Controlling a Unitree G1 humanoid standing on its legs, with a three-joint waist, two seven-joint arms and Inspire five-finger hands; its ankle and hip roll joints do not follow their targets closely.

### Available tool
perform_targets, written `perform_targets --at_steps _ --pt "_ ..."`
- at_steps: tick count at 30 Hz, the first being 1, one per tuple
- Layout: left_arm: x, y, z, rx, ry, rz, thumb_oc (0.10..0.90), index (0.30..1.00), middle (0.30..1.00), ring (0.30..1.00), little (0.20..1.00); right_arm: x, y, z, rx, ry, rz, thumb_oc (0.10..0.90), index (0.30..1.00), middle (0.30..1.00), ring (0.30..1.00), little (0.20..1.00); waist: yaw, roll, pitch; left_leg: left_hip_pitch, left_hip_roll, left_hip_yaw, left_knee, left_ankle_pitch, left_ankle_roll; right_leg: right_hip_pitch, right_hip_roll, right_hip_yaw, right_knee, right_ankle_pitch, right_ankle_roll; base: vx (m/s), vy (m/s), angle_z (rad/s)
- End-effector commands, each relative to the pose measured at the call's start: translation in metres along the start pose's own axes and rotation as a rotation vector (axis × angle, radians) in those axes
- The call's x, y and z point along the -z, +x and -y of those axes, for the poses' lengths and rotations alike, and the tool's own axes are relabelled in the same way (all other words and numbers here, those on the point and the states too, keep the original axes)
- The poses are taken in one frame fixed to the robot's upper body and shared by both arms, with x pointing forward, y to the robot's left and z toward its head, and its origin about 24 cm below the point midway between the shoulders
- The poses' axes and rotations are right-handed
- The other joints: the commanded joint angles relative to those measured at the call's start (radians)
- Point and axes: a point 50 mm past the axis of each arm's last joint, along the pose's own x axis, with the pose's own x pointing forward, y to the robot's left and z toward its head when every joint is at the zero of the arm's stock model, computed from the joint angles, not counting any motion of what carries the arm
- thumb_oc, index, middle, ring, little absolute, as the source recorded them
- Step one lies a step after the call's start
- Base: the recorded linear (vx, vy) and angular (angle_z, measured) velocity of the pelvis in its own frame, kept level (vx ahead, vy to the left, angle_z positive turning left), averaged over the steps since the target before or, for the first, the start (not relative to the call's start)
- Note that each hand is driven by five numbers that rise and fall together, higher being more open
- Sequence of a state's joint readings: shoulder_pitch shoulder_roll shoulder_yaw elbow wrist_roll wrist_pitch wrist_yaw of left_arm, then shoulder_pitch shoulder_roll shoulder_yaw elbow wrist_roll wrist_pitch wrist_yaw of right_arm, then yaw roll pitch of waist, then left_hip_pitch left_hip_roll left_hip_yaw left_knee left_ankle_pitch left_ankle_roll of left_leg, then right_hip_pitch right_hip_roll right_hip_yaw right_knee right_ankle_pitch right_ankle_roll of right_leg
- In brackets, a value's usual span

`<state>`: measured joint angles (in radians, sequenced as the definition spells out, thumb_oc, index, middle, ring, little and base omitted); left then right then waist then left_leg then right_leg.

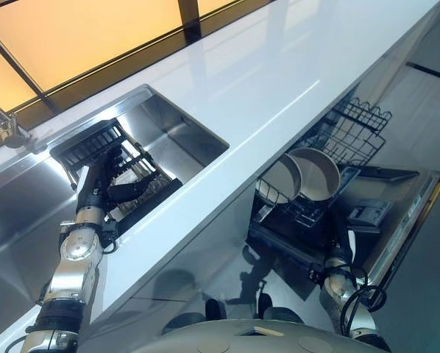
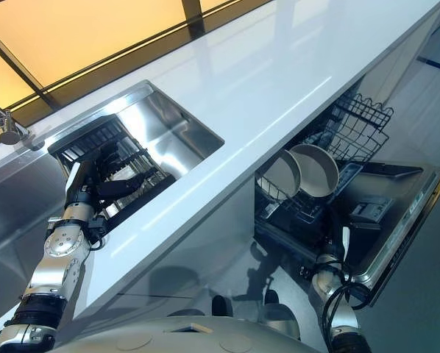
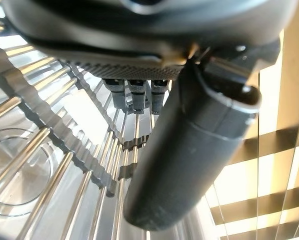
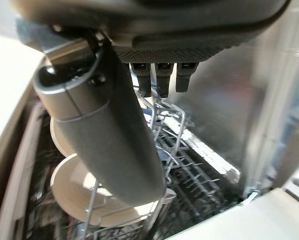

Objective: Pick up plates and place into dishwasher.

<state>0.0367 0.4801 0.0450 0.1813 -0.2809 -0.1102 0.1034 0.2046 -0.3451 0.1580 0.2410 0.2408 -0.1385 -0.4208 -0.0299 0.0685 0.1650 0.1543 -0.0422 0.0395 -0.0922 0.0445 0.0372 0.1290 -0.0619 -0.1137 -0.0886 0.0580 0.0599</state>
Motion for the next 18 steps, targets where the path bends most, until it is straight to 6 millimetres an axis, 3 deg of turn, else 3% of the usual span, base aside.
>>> perform_targets --at_steps 1,5,9,15,18 --pt "0.019 -0.012 0.026 0.074 0.000 -0.051 0.800 0.900 0.900 0.900 0.900 -0.129 0.009 -0.042 -0.263 0.094 0.632 0.800 0.900 0.900 0.900 0.900 0.047 -0.047 -0.035 -0.022 -0.042 -0.026 0.029 -0.057 -0.007 -0.039 -0.002 -0.015 0.109 -0.069 0.047 0.03 0.003 0.14" --pt "0.019 -0.011 0.029 0.093 0.006 -0.049 0.800 0.900 0.900 0.900 0.900 -0.129 0.008 -0.056 -0.426 0.075 0.597 0.800 0.900 0.900 0.900 0.900 0.059 -0.052 -0.039 -0.024 -0.043 -0.035 0.033 -0.057 -0.008 -0.035 -0.003 -0.021 0.109 -0.072 0.043 0.02 -0.005 0.11" --pt "0.015 -0.006 0.033 0.127 0.017 -0.038 0.800 0.900 0.900 0.900 0.900 -0.119 0.006 -0.085 -0.772 0.004 0.458 0.800 0.900 0.900 0.900 0.900 0.080 -0.063 -0.040 -0.026 -0.046 -0.051 0.036 -0.053 -0.012 -0.026 -0.005 -0.032 0.103 -0.070 0.037 0.01 -0.011 0.02" --pt "0.012 0.002 0.037 0.161 0.035 -0.038 0.800 0.900 0.900 0.900 0.900 -0.127 0.018 -0.096 -0.774 0.035 0.402 0.800 0.900 0.900 0.900 0.900 0.102 -0.076 -0.048 -0.020 -0.045 -0.058 0.037 -0.049 -0.017 -0.011 -0.003 -0.048 0.096 -0.066 0.032 0.02 -0.023 0.15" --pt "0.014 0.000 0.037 0.159 0.035 -0.042 0.800 0.900 0.900 0.900 0.900 -0.122 0.019 -0.091 -0.704 0.058 0.385 0.800 0.900 0.900 0.900 0.900 0.096 -0.074 -0.049 -0.018 -0.044 -0.051 0.033 -0.049 -0.015 -0.013 -0.002 -0.046 0.096 -0.064 0.034 0.00 0.000 0.00"
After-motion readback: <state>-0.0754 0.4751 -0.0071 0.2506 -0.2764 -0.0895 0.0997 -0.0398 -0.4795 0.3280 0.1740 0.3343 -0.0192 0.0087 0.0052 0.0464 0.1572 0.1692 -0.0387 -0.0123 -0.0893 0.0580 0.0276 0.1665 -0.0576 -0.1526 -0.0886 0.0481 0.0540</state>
